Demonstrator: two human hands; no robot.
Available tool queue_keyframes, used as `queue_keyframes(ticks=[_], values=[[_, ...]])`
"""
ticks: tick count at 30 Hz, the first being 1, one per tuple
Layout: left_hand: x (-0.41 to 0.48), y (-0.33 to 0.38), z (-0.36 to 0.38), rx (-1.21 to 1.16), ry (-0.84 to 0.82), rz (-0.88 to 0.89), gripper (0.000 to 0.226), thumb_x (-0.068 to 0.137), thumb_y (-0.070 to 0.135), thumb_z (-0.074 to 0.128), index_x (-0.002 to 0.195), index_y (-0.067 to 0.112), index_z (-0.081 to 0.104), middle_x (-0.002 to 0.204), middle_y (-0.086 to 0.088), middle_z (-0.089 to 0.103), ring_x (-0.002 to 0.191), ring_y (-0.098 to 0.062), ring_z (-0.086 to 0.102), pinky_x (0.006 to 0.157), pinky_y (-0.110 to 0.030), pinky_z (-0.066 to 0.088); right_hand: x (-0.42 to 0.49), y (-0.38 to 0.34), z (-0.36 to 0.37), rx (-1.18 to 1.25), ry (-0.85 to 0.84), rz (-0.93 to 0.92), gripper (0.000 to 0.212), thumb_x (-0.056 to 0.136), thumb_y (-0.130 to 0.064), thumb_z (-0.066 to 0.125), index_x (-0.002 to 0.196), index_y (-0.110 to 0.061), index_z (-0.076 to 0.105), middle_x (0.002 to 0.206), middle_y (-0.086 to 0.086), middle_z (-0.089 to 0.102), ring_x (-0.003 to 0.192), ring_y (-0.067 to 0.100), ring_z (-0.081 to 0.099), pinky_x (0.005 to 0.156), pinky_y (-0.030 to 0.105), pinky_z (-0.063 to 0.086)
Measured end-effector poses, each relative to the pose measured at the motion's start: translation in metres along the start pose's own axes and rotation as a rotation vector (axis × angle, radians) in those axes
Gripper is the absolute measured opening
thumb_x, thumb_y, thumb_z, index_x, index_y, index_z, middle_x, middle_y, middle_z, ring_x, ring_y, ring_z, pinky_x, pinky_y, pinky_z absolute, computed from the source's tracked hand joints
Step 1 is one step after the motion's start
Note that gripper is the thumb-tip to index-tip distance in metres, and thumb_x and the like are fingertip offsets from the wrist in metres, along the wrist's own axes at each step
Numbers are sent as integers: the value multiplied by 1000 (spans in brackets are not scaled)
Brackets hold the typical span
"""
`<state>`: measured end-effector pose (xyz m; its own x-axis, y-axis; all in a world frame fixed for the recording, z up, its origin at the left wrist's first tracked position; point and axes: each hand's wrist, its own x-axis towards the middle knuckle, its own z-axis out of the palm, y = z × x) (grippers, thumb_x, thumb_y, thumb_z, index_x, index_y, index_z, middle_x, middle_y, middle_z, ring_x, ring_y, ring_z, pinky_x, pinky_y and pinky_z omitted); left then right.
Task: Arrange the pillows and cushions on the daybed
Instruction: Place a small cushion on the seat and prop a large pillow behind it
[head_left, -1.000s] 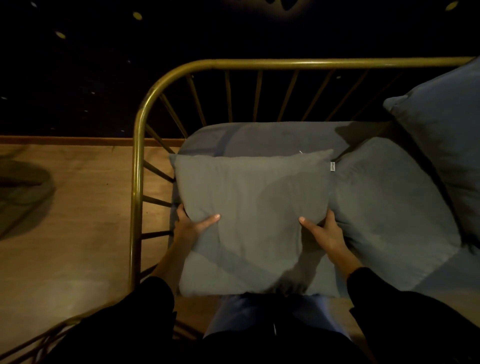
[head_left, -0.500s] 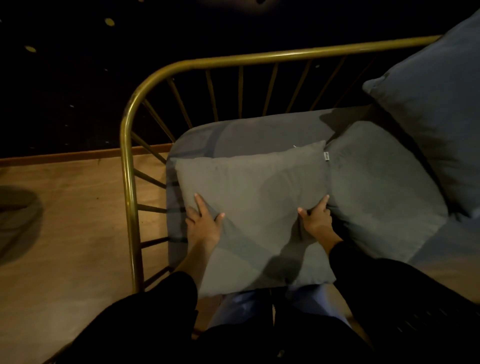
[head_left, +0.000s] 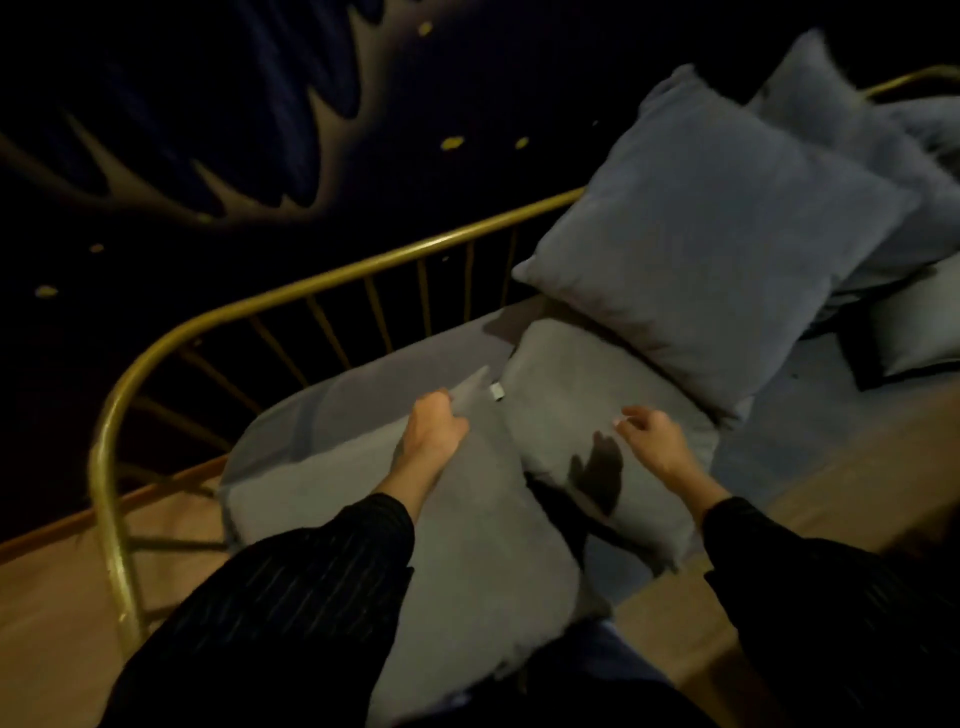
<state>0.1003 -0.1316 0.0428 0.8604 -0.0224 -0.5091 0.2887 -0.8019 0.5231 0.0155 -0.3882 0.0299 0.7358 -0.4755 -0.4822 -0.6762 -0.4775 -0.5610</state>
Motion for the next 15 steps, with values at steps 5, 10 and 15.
queue_keyframes(ticks=[5, 10, 15], values=[[58, 147, 8, 58, 22, 252, 44, 92, 9, 56, 136, 4, 53, 131, -20, 60, 121, -36, 58, 96, -38, 49, 72, 5, -110, 83, 331, -45, 52, 94, -24, 60, 135, 5, 47, 136, 28, 52, 128, 44, 48, 103, 48, 40], [122, 279, 39, 61, 36, 347, 51, 94, 25, 61, 139, 5, 50, 140, -16, 57, 128, -33, 56, 106, -40, 47, 148, 10, -182, 215, 514, 45, 74, 94, -34, 59, 149, 2, 24, 152, 24, 30, 140, 44, 27, 111, 49, 29], [186, 355, 56, -151, 36, 313, 61, 88, 32, 70, 138, 3, 50, 140, -16, 57, 129, -34, 56, 104, -39, 46, 212, 24, -202, 418, 460, 152, 104, 82, -49, 69, 155, -3, 9, 160, 22, 15, 148, 42, 12, 118, 49, 18]])
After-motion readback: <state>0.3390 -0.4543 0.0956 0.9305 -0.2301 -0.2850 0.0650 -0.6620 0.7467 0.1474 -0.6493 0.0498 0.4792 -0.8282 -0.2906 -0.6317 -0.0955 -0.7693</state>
